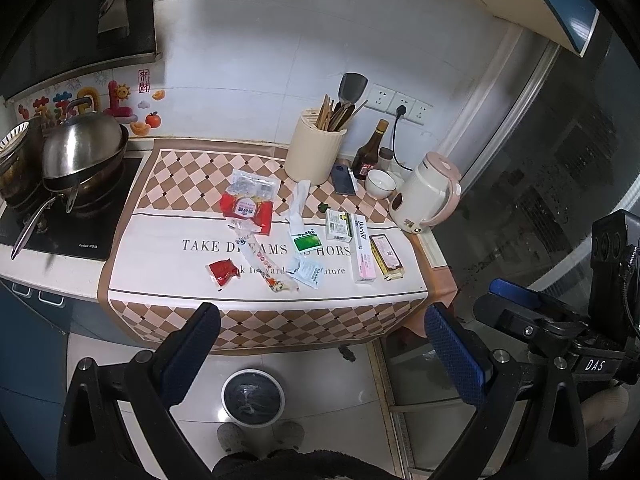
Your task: Collect trash
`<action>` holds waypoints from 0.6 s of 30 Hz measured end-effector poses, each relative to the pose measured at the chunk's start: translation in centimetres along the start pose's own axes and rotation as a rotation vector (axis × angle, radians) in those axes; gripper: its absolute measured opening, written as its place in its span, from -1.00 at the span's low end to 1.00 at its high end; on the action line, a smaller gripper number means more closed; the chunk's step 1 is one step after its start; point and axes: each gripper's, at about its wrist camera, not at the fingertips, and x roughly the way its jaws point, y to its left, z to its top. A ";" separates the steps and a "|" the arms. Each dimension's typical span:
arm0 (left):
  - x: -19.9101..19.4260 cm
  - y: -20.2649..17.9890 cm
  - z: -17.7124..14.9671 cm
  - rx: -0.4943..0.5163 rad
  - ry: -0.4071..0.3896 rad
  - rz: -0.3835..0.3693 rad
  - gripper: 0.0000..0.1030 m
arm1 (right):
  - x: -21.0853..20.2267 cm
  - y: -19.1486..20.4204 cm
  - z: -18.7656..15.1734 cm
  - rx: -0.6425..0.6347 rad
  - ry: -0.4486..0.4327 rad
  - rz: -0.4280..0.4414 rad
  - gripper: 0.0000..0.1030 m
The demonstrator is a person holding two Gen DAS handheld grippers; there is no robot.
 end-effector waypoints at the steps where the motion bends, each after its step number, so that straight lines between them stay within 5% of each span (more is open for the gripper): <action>1: 0.0 0.0 0.0 0.001 -0.002 0.001 1.00 | 0.1 0.1 0.0 -0.001 0.000 0.000 1.00; 18: -0.1 0.0 0.1 -0.003 -0.001 -0.008 1.00 | 0.1 0.3 0.2 -0.004 0.006 0.007 1.00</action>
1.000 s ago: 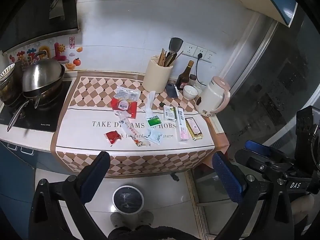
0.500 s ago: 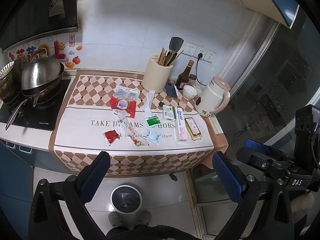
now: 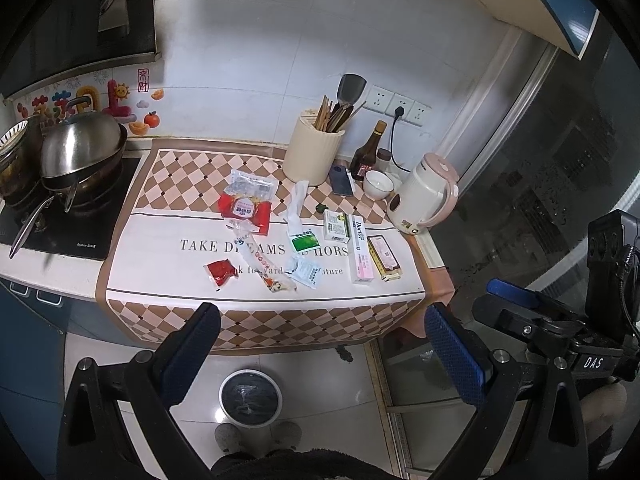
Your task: Collect trash
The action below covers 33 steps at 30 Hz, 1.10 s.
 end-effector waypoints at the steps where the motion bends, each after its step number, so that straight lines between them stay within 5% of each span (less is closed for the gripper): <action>1: 0.0 0.0 0.0 -0.001 0.001 0.001 1.00 | 0.0 0.0 0.0 -0.001 0.000 0.000 1.00; 33: -0.3 -0.1 -0.1 -0.010 -0.011 -0.022 1.00 | -0.5 0.6 0.0 -0.006 0.008 0.026 1.00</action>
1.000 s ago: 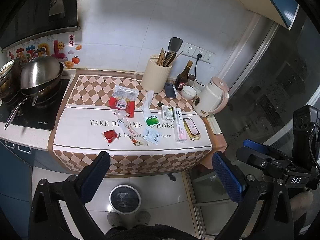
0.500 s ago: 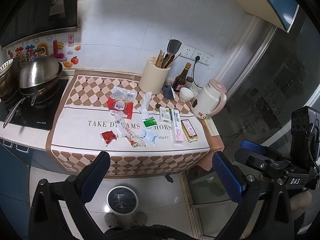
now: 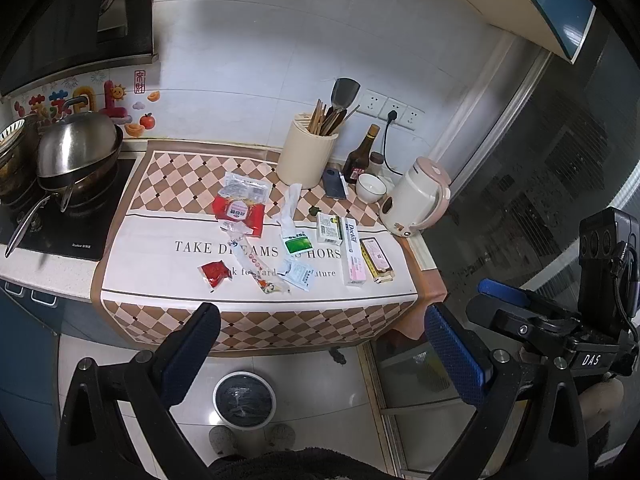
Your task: Collect trash
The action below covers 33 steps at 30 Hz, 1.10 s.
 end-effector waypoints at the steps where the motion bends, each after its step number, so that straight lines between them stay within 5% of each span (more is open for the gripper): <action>1: 0.0 0.0 0.0 0.000 0.000 0.001 1.00 | 0.0 0.2 0.0 0.000 -0.001 0.001 1.00; 13: 0.2 -0.5 0.1 0.009 -0.001 0.010 1.00 | 0.1 0.6 -0.1 0.004 -0.007 0.001 1.00; 16: 1.2 -0.5 0.6 0.063 -0.048 0.186 1.00 | 0.4 0.8 0.3 0.025 -0.037 -0.054 1.00; 20: 4.2 0.8 1.9 0.086 -0.114 0.417 1.00 | 1.7 0.2 0.8 0.094 -0.099 -0.232 1.00; 24: 9.6 2.5 3.5 0.063 -0.122 0.546 1.00 | 3.7 -2.6 1.0 0.187 -0.167 -0.451 1.00; 28: 17.4 2.5 4.7 0.055 -0.010 0.561 1.00 | 6.9 -9.8 1.1 0.366 -0.135 -0.473 1.00; 33: 29.2 0.1 5.5 0.124 0.132 0.580 1.00 | 11.6 -20.0 2.1 0.414 -0.045 -0.551 1.00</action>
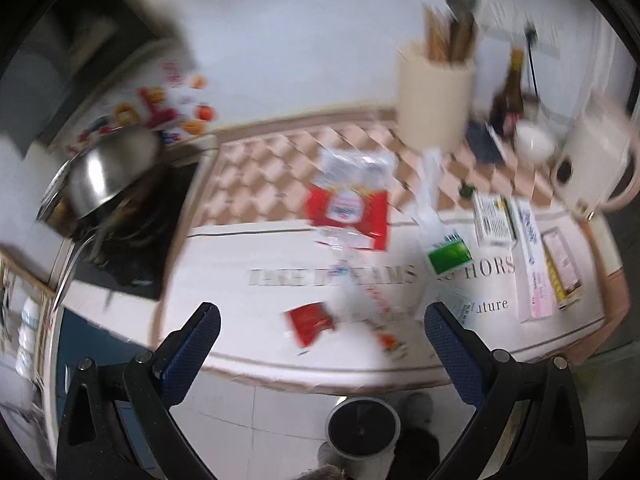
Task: Collect trash
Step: 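Grasp the Dental Doctor toothpaste box with the left tool while the right tool grasps the red-brown box, then carry both boxes down to the floor bin and open both tools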
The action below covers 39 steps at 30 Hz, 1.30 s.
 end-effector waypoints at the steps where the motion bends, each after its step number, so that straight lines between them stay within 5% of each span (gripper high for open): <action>1: 1.4 -1.5 0.4 0.023 0.021 0.013 1.00 | 2.5 -1.1 1.0 -0.011 0.029 -0.007 1.00; 7: 11.0 -9.4 1.9 0.067 0.207 0.080 1.00 | 18.5 -3.8 4.8 -0.175 0.230 -0.063 0.72; 11: 15.0 -12.9 2.4 0.095 0.289 0.098 1.00 | 25.8 -3.2 5.9 -0.268 0.304 -0.054 0.61; 14: 16.1 -14.9 3.0 0.102 0.325 0.069 1.00 | 28.5 -2.7 5.9 -0.318 0.345 -0.016 0.32; 18: 15.2 -18.0 4.2 0.046 0.343 -0.088 1.00 | 28.5 -4.6 6.2 -0.300 0.329 -0.015 0.27; 22: 15.7 -23.0 4.3 0.084 0.416 -0.252 0.96 | 27.2 -10.6 6.9 -0.137 0.334 -0.021 0.27; 25: 16.9 -26.1 3.4 0.156 0.442 -0.266 0.28 | 26.3 -13.7 6.8 -0.094 0.327 -0.056 0.26; 26: 17.3 -26.6 3.0 0.172 0.455 -0.265 -0.12 | 26.4 -14.4 6.7 -0.091 0.330 -0.066 0.26; 33: 14.2 -25.5 1.4 0.229 0.308 -0.243 -0.19 | 24.6 -16.3 5.9 -0.074 0.285 -0.076 0.23; 39: 7.8 -20.0 -0.8 0.234 0.169 -0.251 -0.19 | 20.0 -14.9 3.5 -0.054 0.243 -0.041 0.22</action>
